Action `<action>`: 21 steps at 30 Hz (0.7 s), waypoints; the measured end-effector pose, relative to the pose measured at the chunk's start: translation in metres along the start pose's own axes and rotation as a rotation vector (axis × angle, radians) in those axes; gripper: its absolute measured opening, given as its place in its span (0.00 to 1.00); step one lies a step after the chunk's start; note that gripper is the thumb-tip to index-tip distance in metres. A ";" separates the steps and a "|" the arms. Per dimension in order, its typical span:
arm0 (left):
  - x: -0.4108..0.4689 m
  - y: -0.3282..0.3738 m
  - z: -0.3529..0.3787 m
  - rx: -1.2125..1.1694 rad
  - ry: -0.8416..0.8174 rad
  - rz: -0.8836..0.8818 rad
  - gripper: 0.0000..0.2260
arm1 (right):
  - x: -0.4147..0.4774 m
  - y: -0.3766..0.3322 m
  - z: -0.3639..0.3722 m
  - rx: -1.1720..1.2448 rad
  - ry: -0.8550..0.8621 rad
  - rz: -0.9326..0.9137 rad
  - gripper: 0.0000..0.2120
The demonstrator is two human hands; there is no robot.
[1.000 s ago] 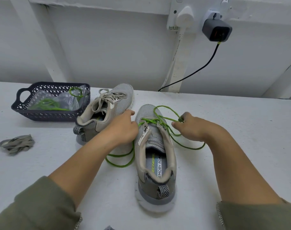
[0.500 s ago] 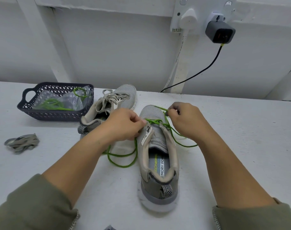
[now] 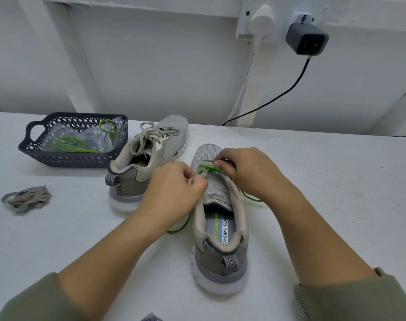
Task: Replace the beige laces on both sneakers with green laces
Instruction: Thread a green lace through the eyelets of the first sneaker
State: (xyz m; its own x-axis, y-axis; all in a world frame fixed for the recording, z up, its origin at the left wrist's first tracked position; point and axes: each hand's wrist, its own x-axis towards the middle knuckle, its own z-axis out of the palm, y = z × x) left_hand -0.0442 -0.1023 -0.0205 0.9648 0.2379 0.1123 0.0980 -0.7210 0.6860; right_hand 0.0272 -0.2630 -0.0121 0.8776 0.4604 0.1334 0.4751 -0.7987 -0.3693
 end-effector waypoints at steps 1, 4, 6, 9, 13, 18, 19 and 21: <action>0.000 -0.004 0.002 -0.069 0.003 -0.050 0.04 | 0.001 0.001 0.001 -0.003 0.003 -0.010 0.11; 0.001 -0.012 0.004 -0.197 -0.066 -0.143 0.06 | 0.001 0.001 0.003 0.002 0.035 -0.020 0.10; 0.003 -0.014 0.006 -0.223 -0.127 -0.162 0.09 | 0.002 0.000 0.002 0.005 0.044 -0.033 0.09; 0.004 -0.015 0.007 -0.251 -0.188 -0.188 0.12 | 0.005 -0.002 0.001 -0.023 0.025 -0.074 0.08; 0.005 -0.018 0.008 -0.326 -0.234 -0.210 0.11 | 0.009 -0.004 0.002 -0.011 -0.023 -0.113 0.07; 0.006 -0.018 0.010 -0.424 -0.248 -0.225 0.13 | 0.012 -0.006 0.009 0.000 -0.052 -0.141 0.05; 0.006 -0.018 0.010 -0.435 -0.252 -0.233 0.11 | 0.012 -0.005 0.010 0.010 -0.045 -0.148 0.05; 0.006 -0.020 0.010 -0.446 -0.250 -0.242 0.11 | 0.012 -0.005 0.012 0.034 -0.031 -0.169 0.04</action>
State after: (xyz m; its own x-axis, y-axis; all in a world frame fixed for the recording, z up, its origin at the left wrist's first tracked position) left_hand -0.0375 -0.0927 -0.0409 0.9615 0.1619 -0.2221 0.2630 -0.3076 0.9144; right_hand 0.0345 -0.2495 -0.0195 0.7826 0.5995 0.1676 0.6130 -0.6955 -0.3748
